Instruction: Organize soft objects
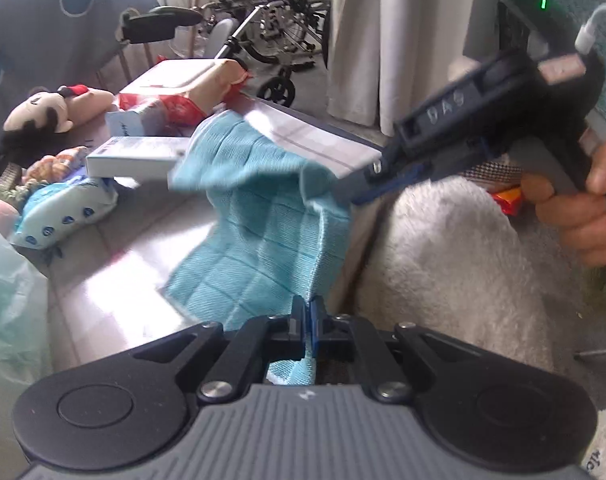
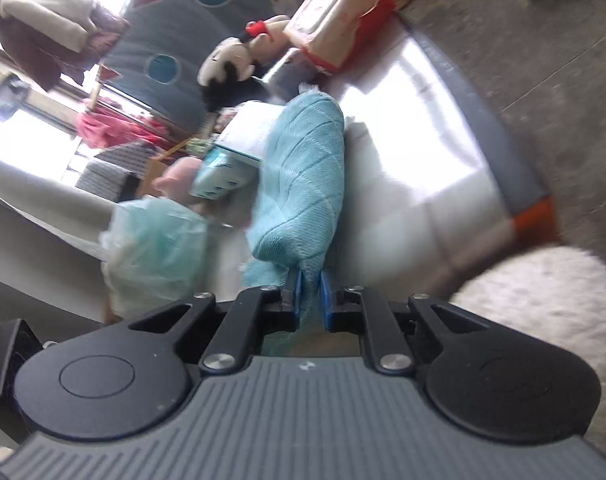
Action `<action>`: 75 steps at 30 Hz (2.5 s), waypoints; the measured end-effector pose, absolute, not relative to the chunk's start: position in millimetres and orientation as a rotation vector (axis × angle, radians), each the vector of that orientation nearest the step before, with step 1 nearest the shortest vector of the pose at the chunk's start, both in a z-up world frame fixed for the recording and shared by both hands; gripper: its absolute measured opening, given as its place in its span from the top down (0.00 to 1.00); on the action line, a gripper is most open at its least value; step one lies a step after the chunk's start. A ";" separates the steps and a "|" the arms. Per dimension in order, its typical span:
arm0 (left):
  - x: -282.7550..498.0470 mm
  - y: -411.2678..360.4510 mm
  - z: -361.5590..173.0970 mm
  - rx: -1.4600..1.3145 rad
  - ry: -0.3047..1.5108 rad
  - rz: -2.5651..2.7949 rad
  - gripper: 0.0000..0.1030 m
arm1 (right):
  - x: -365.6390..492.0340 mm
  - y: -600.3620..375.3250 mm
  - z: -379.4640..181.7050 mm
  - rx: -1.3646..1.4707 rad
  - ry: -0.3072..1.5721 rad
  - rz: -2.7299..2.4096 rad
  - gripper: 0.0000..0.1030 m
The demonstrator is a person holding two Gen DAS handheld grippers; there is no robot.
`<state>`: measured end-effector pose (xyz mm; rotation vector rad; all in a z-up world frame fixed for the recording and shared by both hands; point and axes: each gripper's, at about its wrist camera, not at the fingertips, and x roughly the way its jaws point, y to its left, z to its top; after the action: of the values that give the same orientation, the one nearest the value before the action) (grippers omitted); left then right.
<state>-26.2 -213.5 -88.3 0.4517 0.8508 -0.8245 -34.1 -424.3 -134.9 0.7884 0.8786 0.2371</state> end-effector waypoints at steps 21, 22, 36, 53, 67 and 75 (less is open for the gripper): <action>-26.6 -209.7 -91.2 0.410 0.839 -0.817 0.97 | 69.3 -348.7 -104.4 0.149 0.912 0.257 0.90; -26.3 -209.1 -91.2 0.409 0.836 -0.816 0.97 | 69.6 -355.5 -107.9 0.186 0.912 0.248 0.94; 31.7 -198.6 -14.4 0.364 0.637 -0.661 0.97 | 54.0 -474.8 -83.8 0.897 0.605 0.250 1.00; 46.6 -214.7 14.4 0.549 0.441 -0.583 0.97 | 77.8 -500.0 -58.2 1.046 0.369 0.405 1.00; 1.9 -202.9 -84.0 0.529 0.795 -0.745 0.80 | -11.2 -517.6 -175.4 1.090 0.702 0.095 0.75; 4.0 -195.6 -77.5 0.469 0.800 -0.717 0.61 | 21.6 -505.8 -157.0 0.939 0.789 0.021 0.63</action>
<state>4.0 -195.6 -77.5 0.4693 0.8005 -0.7171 21.6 -505.8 -157.0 0.9388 0.7894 0.0206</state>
